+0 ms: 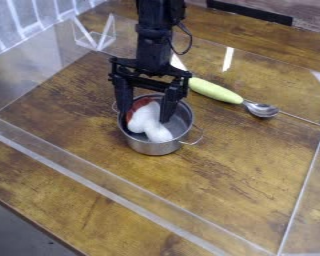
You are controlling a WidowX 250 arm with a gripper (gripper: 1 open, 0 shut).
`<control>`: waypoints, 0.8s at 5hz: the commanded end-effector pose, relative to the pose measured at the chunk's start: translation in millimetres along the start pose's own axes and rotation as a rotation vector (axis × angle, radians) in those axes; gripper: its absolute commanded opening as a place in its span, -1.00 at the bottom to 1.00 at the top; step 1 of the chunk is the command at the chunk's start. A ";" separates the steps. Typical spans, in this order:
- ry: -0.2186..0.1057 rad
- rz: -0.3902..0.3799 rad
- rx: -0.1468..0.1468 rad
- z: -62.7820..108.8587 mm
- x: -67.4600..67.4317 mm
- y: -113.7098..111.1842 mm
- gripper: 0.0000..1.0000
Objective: Put the mushroom in the silver pot
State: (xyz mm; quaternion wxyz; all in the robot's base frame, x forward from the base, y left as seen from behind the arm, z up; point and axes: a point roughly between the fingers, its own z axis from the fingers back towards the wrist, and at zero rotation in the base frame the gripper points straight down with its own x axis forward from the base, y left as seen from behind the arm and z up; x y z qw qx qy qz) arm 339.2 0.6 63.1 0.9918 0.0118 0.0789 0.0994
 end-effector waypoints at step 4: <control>-0.101 -0.036 -0.025 25.6 10.7 -32.3 1.00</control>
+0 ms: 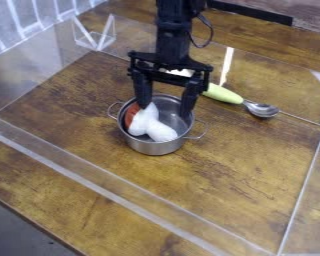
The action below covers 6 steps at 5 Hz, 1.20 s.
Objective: Put the mushroom in the silver pot
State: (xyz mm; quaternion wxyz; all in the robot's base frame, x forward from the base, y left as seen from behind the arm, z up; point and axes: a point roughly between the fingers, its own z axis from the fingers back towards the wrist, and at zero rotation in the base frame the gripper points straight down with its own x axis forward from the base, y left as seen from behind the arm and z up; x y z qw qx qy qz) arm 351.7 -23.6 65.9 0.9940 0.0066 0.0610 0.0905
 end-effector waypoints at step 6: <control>-0.276 -0.036 -0.016 107.6 40.7 4.5 1.00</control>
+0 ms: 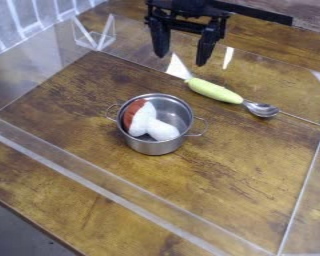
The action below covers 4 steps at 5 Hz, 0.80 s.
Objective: Put the mushroom in the silver pot
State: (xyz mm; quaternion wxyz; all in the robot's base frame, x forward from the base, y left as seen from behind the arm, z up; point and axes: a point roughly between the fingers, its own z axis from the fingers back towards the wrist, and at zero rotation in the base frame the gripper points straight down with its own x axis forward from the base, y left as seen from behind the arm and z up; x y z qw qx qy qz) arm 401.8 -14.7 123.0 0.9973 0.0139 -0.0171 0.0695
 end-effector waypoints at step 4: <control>-0.150 -0.058 -0.022 48.7 25.5 21.1 1.00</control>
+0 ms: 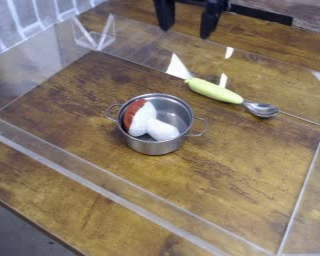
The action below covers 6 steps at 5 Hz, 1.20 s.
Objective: Put the mushroom in the silver pot
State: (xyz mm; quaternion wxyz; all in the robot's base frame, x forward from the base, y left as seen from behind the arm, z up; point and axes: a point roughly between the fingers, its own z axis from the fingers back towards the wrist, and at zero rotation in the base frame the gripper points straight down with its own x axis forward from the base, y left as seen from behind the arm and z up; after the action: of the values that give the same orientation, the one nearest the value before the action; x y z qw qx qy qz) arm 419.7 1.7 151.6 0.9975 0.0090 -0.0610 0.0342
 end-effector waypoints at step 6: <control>-0.041 -0.041 -0.019 1.2 36.6 17.5 1.00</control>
State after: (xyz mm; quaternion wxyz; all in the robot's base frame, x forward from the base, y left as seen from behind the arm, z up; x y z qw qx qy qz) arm 452.4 21.0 130.6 0.9987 -0.0001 -0.0468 0.0177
